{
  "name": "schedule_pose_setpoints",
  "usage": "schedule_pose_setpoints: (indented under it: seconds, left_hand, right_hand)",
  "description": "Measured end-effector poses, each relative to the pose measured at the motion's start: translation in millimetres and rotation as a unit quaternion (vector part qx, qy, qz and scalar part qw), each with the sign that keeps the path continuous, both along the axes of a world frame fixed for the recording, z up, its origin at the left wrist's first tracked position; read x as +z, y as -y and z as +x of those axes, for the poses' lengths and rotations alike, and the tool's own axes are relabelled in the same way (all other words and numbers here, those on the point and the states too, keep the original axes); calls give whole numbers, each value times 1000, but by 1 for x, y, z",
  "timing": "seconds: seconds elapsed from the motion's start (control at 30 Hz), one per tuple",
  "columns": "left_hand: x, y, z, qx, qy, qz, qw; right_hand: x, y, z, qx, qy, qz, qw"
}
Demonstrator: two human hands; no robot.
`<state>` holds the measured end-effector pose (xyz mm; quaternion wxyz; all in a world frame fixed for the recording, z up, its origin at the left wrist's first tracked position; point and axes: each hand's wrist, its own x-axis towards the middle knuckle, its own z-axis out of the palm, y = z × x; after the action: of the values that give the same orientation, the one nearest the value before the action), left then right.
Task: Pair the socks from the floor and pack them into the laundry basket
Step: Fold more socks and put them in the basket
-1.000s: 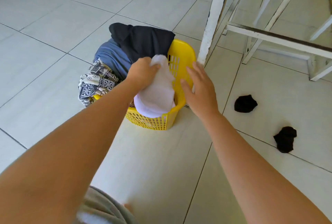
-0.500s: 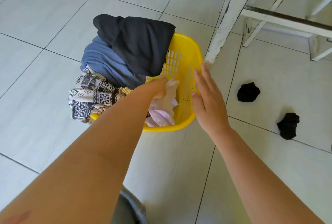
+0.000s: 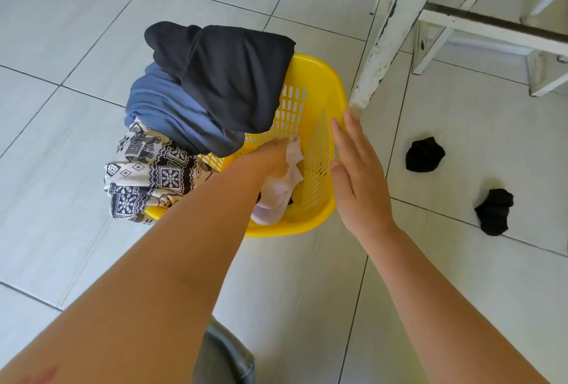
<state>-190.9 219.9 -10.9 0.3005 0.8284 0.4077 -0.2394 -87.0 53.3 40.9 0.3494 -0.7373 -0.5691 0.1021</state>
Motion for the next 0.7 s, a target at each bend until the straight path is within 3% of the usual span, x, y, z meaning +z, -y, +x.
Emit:
schedule_pose_setpoints:
  seconds: [0.2,0.47,0.53,0.6,0.7]
  left_hand:
    - [21,15,1,-26,1,65,998]
    - [71,68,-6,71,132,176,973]
    - [82,92,-5,107,172,253,946]
    - [91,121,3,132,247,345,896]
    - [96,160,28,78,348,443,822]
  right_hand:
    - [-2,-2,1,-4,19,10,1000]
    - [-3,21,19,-10,-18,51,998]
    - [-10,41,33,-31,-9,27,999]
    - [-18,60,52,-56,-1,4,998]
    - [-29,87,84,-104,21,-24,994]
